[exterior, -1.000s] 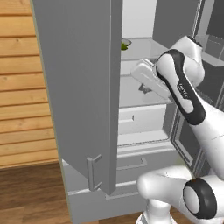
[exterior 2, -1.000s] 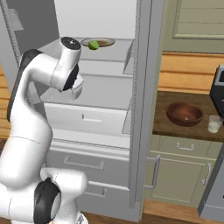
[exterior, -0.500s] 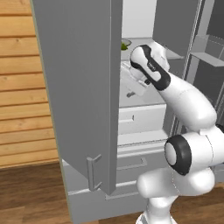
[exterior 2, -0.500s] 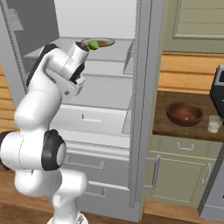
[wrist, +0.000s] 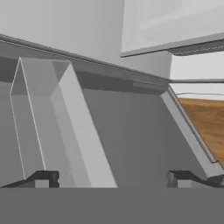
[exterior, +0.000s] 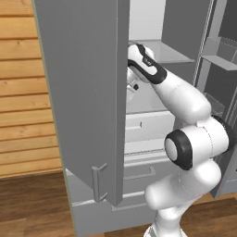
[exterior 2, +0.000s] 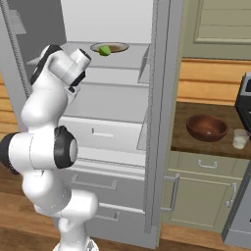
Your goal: Grab a lemon wedge from the fridge and one ice cube from the ice bowl, and put them in the glass of lemonade.
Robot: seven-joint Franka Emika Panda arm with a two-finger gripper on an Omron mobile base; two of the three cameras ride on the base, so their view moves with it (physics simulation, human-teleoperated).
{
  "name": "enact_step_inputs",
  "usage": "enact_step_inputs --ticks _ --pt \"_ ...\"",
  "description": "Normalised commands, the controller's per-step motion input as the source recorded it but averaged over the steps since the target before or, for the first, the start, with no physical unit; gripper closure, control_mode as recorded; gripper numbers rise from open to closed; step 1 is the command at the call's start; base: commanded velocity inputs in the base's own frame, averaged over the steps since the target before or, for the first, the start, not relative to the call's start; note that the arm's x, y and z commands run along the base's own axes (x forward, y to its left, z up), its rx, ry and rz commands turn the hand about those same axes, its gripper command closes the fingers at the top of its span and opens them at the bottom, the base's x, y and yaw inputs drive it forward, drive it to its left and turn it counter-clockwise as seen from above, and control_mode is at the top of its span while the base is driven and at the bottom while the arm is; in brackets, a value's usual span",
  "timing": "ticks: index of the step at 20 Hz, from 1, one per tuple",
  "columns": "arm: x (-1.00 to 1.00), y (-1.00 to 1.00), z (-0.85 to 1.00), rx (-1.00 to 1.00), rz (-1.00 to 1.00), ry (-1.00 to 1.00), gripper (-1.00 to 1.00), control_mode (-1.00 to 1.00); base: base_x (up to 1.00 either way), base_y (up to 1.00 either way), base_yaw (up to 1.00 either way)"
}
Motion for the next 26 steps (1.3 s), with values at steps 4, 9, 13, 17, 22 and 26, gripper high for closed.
enact_step_inputs --ticks 4,9,13,17,22,26 --pt "-0.5 1.0 0.0 0.0 0.29 -0.02 -1.0 -1.0 0.0 0.0 0.0" --pt "-0.56 1.0 0.0 0.0 0.25 -0.05 -1.0 -1.0 0.0 0.0 0.0" --pt "-0.78 1.0 0.01 0.0 0.21 -0.14 -1.0 -1.0 0.0 0.0 0.0" --pt "-0.66 0.91 0.29 0.0 0.11 -0.27 -1.0 -1.0 0.0 0.0 0.0" --pt "-0.32 0.41 0.38 0.0 0.02 -0.24 -1.0 -1.0 0.0 0.0 0.0" --pt "-0.61 -0.51 0.77 0.11 0.0 -0.29 -1.0 -1.0 0.0 0.0 0.0"
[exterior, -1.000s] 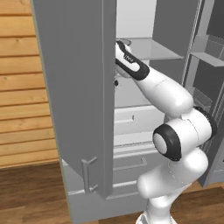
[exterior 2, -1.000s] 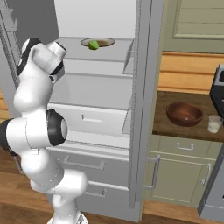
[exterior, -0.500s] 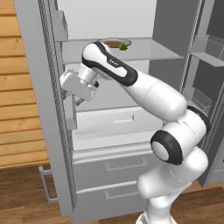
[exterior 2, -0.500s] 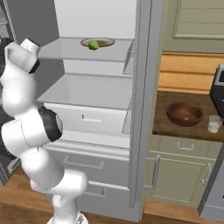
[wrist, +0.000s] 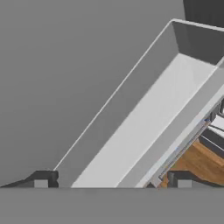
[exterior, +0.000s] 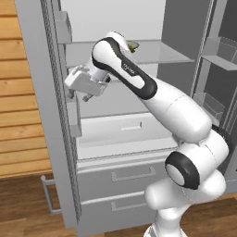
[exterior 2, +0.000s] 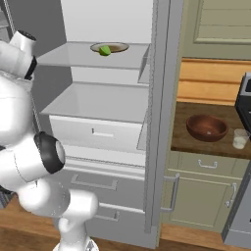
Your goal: Grab a lemon wedge from the fridge and one ice cube from the ice bowl, and put them in the glass of lemonade.
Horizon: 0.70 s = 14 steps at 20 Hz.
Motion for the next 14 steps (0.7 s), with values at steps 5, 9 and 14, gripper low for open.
enact_step_inputs --ticks 5,9,14 --pt "-0.69 -0.93 0.77 0.14 0.0 -0.27 -1.0 -1.0 0.0 0.0 0.0" --pt "-0.81 -0.97 0.12 -0.01 -0.04 -0.22 -1.0 -1.0 0.0 0.0 0.0" --pt "-0.67 -0.88 0.11 -0.12 -0.14 -0.01 -1.0 -1.0 0.0 0.0 0.0"
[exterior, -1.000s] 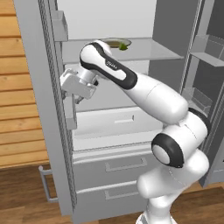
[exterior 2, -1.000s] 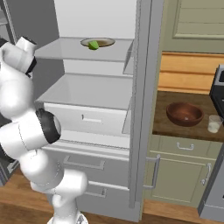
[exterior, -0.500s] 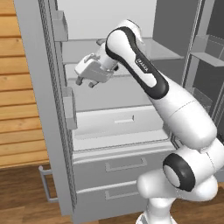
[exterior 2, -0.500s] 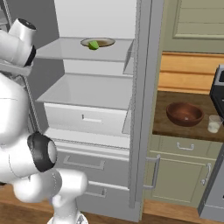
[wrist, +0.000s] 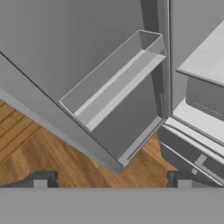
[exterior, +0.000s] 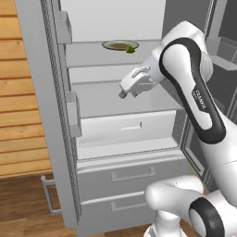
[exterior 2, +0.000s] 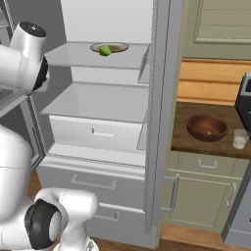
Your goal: Grab a lemon wedge from the fridge and one ice cube from the ice bowl, and put them in the glass of lemonade.
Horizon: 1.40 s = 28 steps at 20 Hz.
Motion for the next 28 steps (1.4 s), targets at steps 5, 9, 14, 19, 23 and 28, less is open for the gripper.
enact_step_inputs --ticks 5,9,14,19,23,28 --pt "-0.72 -0.86 0.07 -0.14 -0.29 0.01 -1.0 -1.0 0.0 0.0 0.0" --pt "-0.56 -0.67 0.08 -0.13 -0.45 0.12 -1.0 -1.0 0.0 0.0 0.0" --pt "-0.56 -0.41 -0.01 -0.08 -0.4 0.19 -1.0 -1.0 0.0 0.0 0.0" --pt "-0.63 -0.32 -0.05 0.0 -0.15 0.06 -1.0 -1.0 0.0 0.0 0.0" --pt "-0.03 -0.13 -0.3 0.0 -0.05 0.0 -1.0 -1.0 0.0 0.0 0.0" --pt "-0.03 -0.13 -0.15 0.0 -0.02 -0.06 -1.0 -1.0 0.0 0.0 0.0"
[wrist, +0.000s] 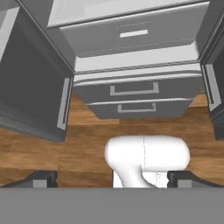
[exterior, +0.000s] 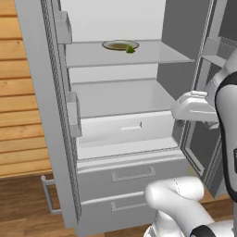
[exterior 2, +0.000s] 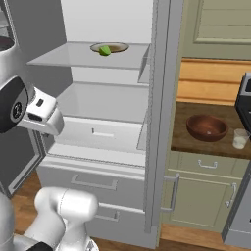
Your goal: Grab a lemon wedge from the fridge and one ice cube from the ice bowl, and put them in the glass of lemonade.
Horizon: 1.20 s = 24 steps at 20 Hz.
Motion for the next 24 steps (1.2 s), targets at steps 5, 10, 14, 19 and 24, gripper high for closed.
enact_step_inputs --ticks 5,10,14,19,24 --pt "-0.13 -0.03 -0.05 0.0 0.0 -0.15 -1.0 -1.0 0.0 0.0 0.0" --pt "0.0 0.0 0.0 0.0 0.0 0.0 -1.0 1.0 0.35 0.0 0.0" --pt "0.0 0.0 0.0 0.0 0.0 0.0 -1.0 1.0 1.0 0.0 0.0" --pt "0.0 0.0 0.0 0.0 0.0 0.0 -1.0 1.0 0.69 -0.02 -0.05" --pt "0.0 0.0 0.33 0.08 -0.01 -0.27 -1.0 -1.0 0.0 0.0 0.0"
